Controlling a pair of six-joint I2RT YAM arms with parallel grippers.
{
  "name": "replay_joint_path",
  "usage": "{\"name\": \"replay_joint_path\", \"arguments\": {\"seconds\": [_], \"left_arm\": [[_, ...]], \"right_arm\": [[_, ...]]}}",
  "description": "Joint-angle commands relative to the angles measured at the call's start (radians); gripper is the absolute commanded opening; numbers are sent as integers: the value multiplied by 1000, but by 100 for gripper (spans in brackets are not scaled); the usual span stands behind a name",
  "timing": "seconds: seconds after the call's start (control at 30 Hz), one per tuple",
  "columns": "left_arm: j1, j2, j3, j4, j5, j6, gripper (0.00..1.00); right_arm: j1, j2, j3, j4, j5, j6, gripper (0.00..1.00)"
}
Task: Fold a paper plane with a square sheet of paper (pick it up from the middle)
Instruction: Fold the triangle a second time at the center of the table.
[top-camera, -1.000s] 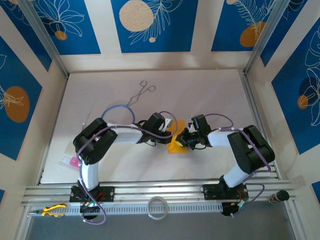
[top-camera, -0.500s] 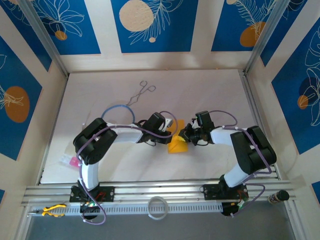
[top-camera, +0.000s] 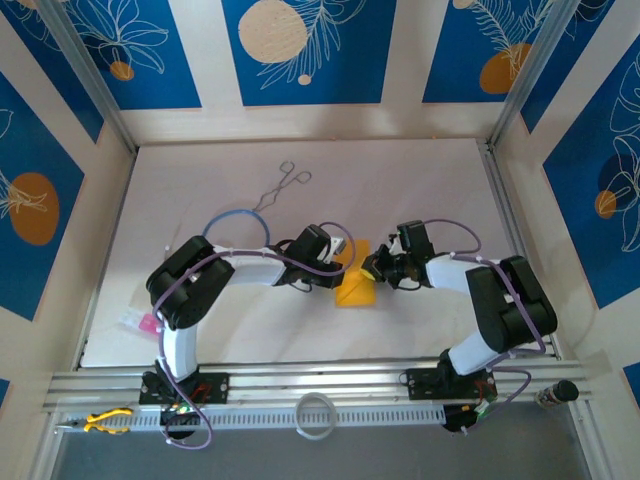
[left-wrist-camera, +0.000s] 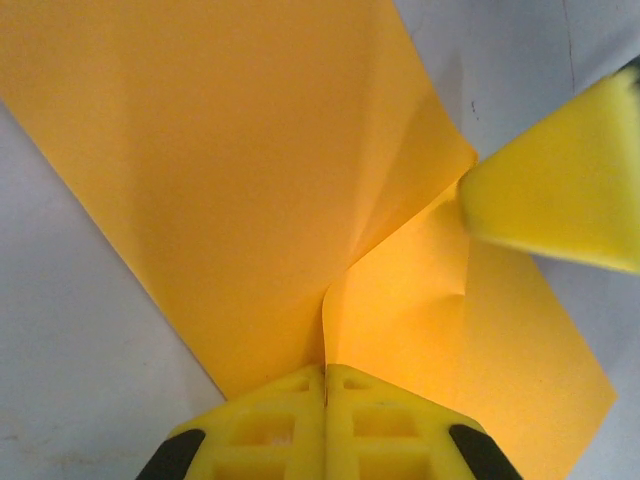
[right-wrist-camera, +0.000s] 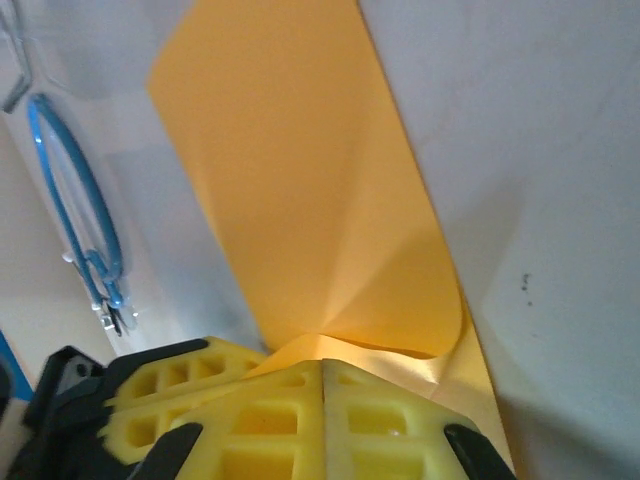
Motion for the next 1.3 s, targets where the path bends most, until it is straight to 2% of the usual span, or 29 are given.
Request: {"name": "replay_joint_path", "arguments": {"seconds": [0.0, 0.2, 0.37, 0.67, 0.87, 1.0, 1.17, 1.27], "left_arm": [[11, 5, 15, -46, 1, 29, 0], [13, 2, 15, -51, 0, 32, 0], [13, 0, 12, -51, 2, 30, 0], [13, -4, 15, -53, 2, 33, 0], [13, -3, 13, -49, 3, 31, 0], [12, -2, 13, -48, 6, 31, 0], [13, -6, 13, -48, 3, 32, 0], [15, -12, 15, -48, 0, 31, 0]], "right_arm": [[-17, -3, 8, -15, 7, -56, 2], [-15, 55, -12, -43, 70, -56, 1], [-26, 12, -44, -70, 140, -46, 1], [-15, -103, 0, -75, 30, -93, 3], [40, -39, 17, -66, -3, -77, 3], [71, 19, 20, -61, 26, -70, 2], [47, 65, -18, -91, 85, -72, 1], [30, 69, -47, -67, 68, -77, 1]]}}
